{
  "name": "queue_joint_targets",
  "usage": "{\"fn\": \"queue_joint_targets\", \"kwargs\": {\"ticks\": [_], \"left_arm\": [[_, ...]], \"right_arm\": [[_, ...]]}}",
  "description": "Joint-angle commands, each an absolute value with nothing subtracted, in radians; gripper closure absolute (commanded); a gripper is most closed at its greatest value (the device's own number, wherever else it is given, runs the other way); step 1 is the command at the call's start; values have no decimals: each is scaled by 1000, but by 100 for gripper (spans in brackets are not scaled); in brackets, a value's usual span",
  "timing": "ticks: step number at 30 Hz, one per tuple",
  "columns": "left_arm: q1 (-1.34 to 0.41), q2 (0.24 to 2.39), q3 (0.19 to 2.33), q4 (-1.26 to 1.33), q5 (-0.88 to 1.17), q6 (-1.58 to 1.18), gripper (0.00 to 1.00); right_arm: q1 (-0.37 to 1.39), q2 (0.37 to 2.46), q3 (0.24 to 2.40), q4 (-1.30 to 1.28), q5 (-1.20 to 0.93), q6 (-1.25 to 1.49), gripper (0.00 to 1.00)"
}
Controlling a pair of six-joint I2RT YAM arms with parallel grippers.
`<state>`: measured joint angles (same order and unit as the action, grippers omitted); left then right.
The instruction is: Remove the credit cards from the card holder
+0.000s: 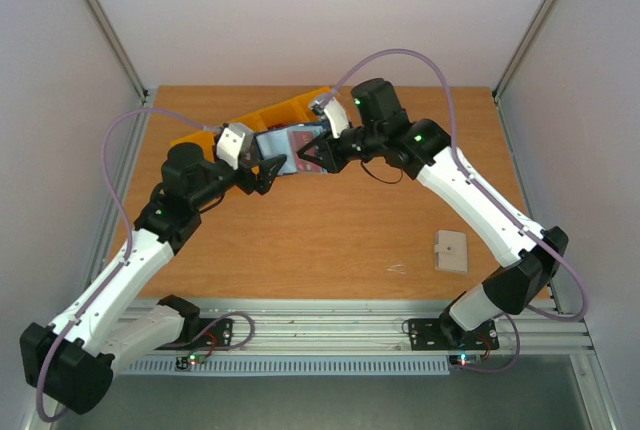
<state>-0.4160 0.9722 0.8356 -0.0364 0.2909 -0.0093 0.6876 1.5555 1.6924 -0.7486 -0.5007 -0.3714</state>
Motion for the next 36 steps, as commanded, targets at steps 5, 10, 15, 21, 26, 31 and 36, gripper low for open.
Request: {"fn": "queue_joint_targets", "kwargs": {"ticks": [5, 10, 15, 21, 26, 31, 36], "left_arm": [[-341, 923, 789, 183, 796, -210, 11], [-341, 924, 795, 191, 827, -256, 54], [-339, 917, 799, 199, 862, -263, 99], [-334, 902, 792, 215, 855, -261, 100], [-334, 906, 796, 221, 873, -263, 100], [-334, 904, 796, 221, 871, -270, 100], [-335, 908, 798, 224, 903, -259, 100]], "right_arm": [[650, 1457, 1624, -678, -902, -403, 99], [649, 1445, 1622, -672, -952, -423, 99], [634, 1435, 1619, -697, -976, -439, 79], [499, 1346, 1510, -610, -999, -389, 61], [487, 1346, 1490, -604, -964, -367, 62], [488, 1339, 1460, -566, -884, -339, 68], [491, 1336, 1463, -563, -793, -333, 77]]}}
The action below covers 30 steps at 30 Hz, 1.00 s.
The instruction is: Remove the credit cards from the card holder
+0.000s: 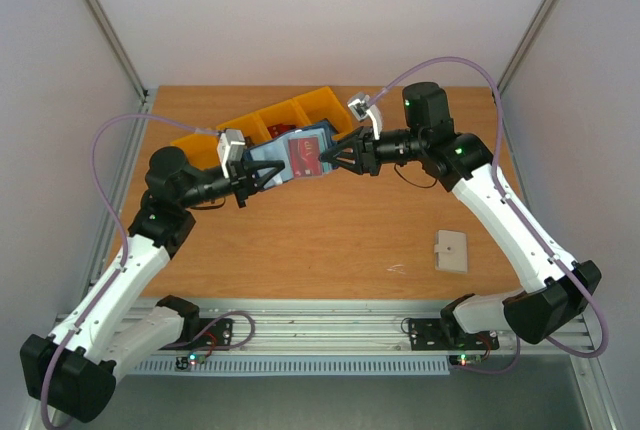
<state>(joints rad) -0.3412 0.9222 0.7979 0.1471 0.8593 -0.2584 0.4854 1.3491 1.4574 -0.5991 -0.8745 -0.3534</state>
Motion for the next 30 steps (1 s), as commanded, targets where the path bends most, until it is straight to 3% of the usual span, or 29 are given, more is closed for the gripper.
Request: {"fn": "queue_joint_targets", "kwargs": {"ticks": [1, 17, 24, 30], "left_arm": [[-336, 908, 798, 224, 907, -257, 100], [-339, 906, 792, 213, 977, -192, 100], [-341, 903, 785, 211, 962, -199, 100], [-340, 898, 778, 215, 955, -204, 100]], "right_arm": [[492, 1339, 1466, -560, -786, -332, 80], [514, 1410, 1542, -558, -783, -362, 78], [513, 1436, 1591, -607, -844, -393, 65], [514, 1435, 1577, -615, -844, -391, 66]]}}
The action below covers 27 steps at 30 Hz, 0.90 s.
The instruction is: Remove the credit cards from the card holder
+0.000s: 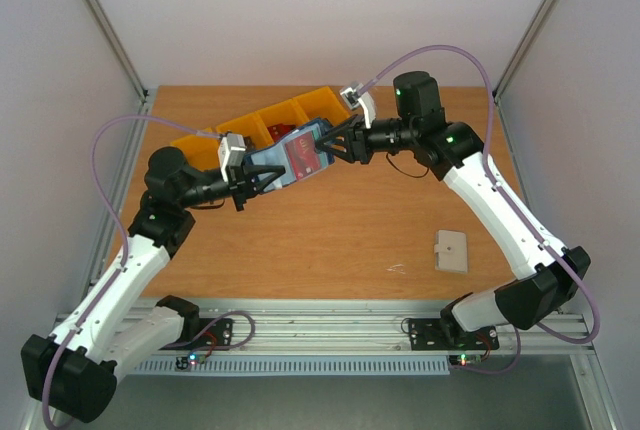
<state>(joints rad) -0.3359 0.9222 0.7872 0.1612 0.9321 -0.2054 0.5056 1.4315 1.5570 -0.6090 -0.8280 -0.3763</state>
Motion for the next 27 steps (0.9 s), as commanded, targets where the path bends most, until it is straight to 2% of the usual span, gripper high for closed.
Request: {"fn": "queue_joint_targets", "kwargs": {"ticks": [1, 6, 8, 12, 23, 27], "left_arm": [[-341, 897, 777, 215, 956, -204, 100], [-341, 895, 776, 216, 958, -197, 100], [-341, 891, 776, 221, 947, -202, 100], [-341, 885, 774, 225, 939, -204, 100], [-341, 885, 778, 231, 967, -200, 100], [-346, 889, 786, 229, 992, -171, 100]], "right_arm": [[514, 1434, 1576, -615, -841, -390, 65], [512, 1440, 1603, -623, -827, -390, 54], [503, 1434, 1609, -622, -811, -391, 55], [487, 1423, 1601, -639, -808, -401, 63], [493, 1403, 1574, -694, -762, -434, 62], [536, 1414, 1582, -697, -697, -469, 59]]}}
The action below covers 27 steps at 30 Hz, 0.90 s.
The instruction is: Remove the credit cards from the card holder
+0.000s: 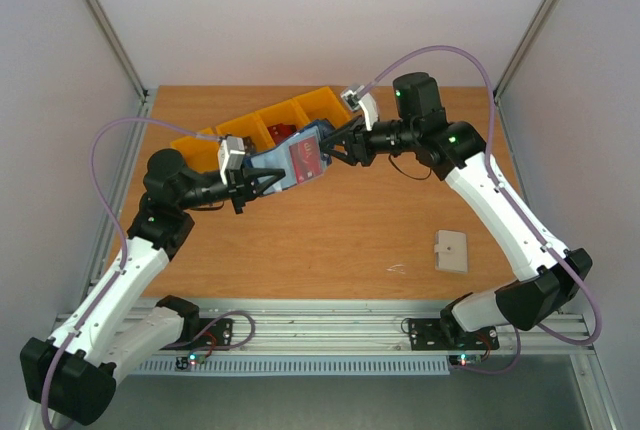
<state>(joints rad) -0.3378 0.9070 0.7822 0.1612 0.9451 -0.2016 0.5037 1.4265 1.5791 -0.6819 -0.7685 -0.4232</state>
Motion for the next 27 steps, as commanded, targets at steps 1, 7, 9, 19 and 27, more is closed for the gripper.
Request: {"fn": "queue_joint_targets", "kwargs": {"ticks": [1, 7, 9, 19, 27], "left_arm": [[-346, 890, 787, 229, 992, -167, 100], [-347, 893, 790, 226, 927, -197, 100], [-347, 896, 788, 224, 895, -219, 100], [-351, 908, 781, 236, 867, -248, 100], [-351, 892, 757, 179, 671, -271, 34]], "right_arm": [[541, 1418, 1586, -695, -699, -471, 59], [553, 1427, 1589, -677, -835, -480, 51], [557, 1429, 1585, -681, -892, -483, 48], [665, 1462, 1599, -629, -809, -429, 53], [673, 1461, 1628, -688, -546, -377, 99]]}}
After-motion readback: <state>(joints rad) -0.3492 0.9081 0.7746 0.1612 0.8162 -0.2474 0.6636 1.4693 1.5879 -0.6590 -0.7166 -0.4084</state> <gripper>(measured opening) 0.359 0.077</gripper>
